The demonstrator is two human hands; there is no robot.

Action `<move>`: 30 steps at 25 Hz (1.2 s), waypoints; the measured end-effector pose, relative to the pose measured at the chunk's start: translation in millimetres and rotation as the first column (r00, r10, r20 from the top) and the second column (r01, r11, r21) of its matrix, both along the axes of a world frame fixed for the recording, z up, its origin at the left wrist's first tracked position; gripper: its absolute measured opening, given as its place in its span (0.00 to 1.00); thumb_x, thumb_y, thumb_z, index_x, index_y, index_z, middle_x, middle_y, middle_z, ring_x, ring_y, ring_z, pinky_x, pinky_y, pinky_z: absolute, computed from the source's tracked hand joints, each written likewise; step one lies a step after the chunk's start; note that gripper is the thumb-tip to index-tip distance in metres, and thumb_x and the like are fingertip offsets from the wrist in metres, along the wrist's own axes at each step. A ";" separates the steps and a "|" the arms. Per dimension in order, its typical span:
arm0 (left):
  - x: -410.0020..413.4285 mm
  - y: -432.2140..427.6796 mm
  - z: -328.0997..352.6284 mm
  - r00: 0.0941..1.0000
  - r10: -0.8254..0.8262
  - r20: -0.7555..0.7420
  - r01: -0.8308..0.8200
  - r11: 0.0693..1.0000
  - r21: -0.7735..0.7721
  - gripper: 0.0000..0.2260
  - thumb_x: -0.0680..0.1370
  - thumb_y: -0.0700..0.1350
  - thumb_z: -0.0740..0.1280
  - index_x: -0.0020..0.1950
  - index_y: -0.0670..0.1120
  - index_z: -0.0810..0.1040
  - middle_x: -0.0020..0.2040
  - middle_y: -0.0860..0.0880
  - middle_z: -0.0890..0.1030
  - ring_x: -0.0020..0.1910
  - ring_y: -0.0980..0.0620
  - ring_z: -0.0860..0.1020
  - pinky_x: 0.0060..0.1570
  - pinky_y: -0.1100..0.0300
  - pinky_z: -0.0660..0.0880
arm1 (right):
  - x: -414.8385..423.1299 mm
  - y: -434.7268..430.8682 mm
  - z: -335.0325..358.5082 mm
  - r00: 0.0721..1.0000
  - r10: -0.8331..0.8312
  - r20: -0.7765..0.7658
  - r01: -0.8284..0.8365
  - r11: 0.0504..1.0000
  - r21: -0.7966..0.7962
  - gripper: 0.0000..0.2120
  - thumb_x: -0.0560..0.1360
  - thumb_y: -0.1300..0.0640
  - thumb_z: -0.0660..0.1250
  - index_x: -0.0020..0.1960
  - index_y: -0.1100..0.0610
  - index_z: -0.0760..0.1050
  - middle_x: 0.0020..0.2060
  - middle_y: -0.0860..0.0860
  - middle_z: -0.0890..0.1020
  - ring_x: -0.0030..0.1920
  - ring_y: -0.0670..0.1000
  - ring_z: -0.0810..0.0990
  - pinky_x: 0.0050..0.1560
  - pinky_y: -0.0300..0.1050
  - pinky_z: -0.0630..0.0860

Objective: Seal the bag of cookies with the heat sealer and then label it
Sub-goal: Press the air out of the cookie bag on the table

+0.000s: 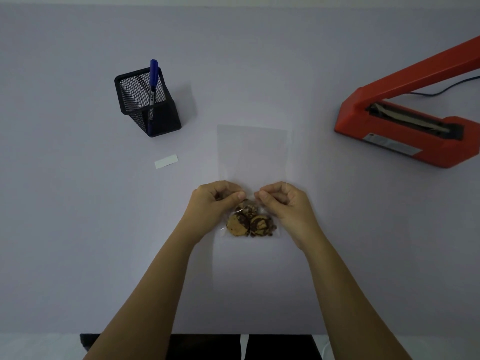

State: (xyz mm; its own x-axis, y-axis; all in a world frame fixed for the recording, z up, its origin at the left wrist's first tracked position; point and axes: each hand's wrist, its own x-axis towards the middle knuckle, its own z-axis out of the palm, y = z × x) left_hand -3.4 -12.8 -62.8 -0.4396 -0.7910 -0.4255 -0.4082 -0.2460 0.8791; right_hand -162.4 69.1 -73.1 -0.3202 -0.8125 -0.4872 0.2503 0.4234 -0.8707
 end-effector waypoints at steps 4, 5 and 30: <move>-4.1 1.3 -1.5 1.000 -0.003 0.005 0.003 0.999 -0.034 0.03 0.74 0.43 0.70 0.45 0.47 0.83 0.41 0.47 0.84 0.41 0.50 0.82 0.46 0.53 0.80 | -7.2 0.3 2.1 0.995 0.095 -0.007 -0.095 0.995 0.020 0.09 0.69 0.58 0.74 0.47 0.50 0.78 0.43 0.49 0.86 0.48 0.49 0.84 0.50 0.45 0.79; -4.0 1.3 -2.3 1.000 0.005 0.005 -0.004 0.999 -0.032 0.03 0.73 0.43 0.70 0.45 0.47 0.83 0.41 0.47 0.84 0.41 0.50 0.82 0.46 0.53 0.80 | -9.2 0.4 3.2 0.992 0.125 -0.014 -0.125 0.992 0.022 0.12 0.68 0.60 0.75 0.48 0.50 0.78 0.44 0.49 0.86 0.48 0.49 0.84 0.49 0.44 0.79; -3.7 -2.8 1.7 0.978 -0.197 0.075 0.200 0.979 -0.041 0.04 0.75 0.44 0.68 0.47 0.48 0.83 0.41 0.50 0.84 0.42 0.55 0.82 0.45 0.64 0.78 | -4.6 0.1 3.1 0.997 0.079 -0.024 -0.078 0.995 0.065 0.06 0.66 0.58 0.76 0.42 0.52 0.82 0.33 0.45 0.83 0.40 0.46 0.82 0.42 0.40 0.79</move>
